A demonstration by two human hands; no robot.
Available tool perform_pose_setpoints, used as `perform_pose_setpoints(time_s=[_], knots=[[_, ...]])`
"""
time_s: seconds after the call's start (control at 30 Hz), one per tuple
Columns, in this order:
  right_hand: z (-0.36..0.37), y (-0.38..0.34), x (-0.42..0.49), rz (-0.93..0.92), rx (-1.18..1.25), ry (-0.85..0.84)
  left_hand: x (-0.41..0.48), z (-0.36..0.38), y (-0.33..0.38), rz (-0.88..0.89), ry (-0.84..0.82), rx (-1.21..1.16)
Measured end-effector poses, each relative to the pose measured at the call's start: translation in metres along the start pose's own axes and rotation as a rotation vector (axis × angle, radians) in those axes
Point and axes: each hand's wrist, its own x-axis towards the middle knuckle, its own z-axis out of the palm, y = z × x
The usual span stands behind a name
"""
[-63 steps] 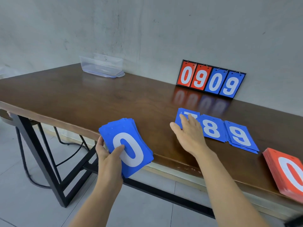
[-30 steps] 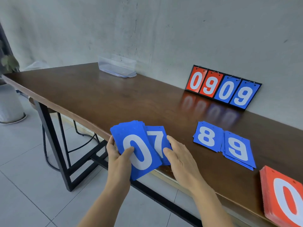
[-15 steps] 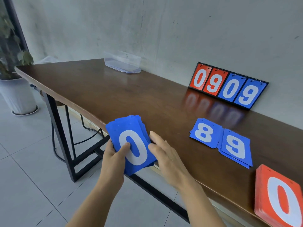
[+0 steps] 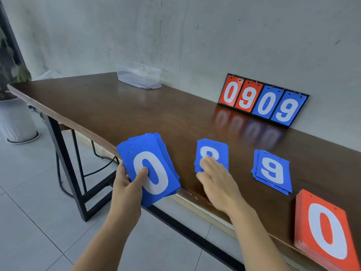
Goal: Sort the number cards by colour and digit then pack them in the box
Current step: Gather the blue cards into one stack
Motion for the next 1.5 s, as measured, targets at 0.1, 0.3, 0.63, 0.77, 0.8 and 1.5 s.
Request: perform_pose_setpoints(time_s=[0.1, 0.3, 0.63, 0.77, 0.8, 1.5], knots=[[0.007, -0.010, -0.020, -0.124, 0.012, -0.013, 0.001, -0.001, 0.004, 0.013, -0.005, -0.027], [0.010, -0.013, -0.045, -0.245, -0.013, -0.047, 0.001, 0.001, 0.004, 0.035, -0.029, -0.021], [-0.002, 0.001, -0.034, 0.107, 0.030, 0.200, -0.003, 0.012, -0.005, 0.031, -0.066, 0.000], [0.016, -0.027, -0.034, 0.032, -0.020, 0.177, -0.010, 0.019, -0.010, 0.021, -0.065, -0.001], [0.019, -0.032, -0.034, 0.024, 0.015, 0.188, -0.011, 0.020, -0.012, 0.023, -0.062, 0.005], [-0.031, 0.053, 0.008, 0.678, -0.056, 0.128, -0.023, 0.031, -0.011, 0.026, -0.091, -0.030]])
